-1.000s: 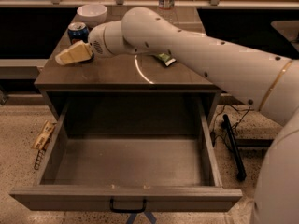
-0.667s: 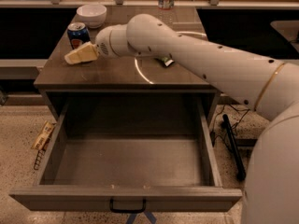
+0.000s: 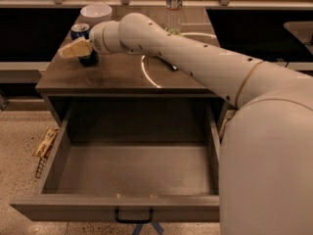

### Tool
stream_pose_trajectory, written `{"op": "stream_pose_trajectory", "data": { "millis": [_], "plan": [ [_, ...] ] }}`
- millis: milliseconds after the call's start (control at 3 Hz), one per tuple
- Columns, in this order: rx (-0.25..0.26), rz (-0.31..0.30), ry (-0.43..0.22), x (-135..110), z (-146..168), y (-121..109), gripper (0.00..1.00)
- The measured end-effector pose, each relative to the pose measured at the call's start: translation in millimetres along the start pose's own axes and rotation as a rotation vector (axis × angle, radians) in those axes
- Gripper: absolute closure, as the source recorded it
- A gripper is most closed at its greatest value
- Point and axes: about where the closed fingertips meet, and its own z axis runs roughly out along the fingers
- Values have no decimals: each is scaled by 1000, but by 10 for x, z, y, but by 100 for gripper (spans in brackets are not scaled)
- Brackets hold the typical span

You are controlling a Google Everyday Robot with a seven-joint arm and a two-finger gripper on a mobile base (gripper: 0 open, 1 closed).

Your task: Place pepsi can into top drawer

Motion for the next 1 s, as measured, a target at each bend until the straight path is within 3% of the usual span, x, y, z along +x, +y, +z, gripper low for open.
{"op": "stream_pose_trajectory", "data": {
  "millis": [333,1000],
  "plan": [
    [-14,-14,-30,-125,190,-5,18],
    [18,-45,-17,-95,133,-68,65]
  ]
}}
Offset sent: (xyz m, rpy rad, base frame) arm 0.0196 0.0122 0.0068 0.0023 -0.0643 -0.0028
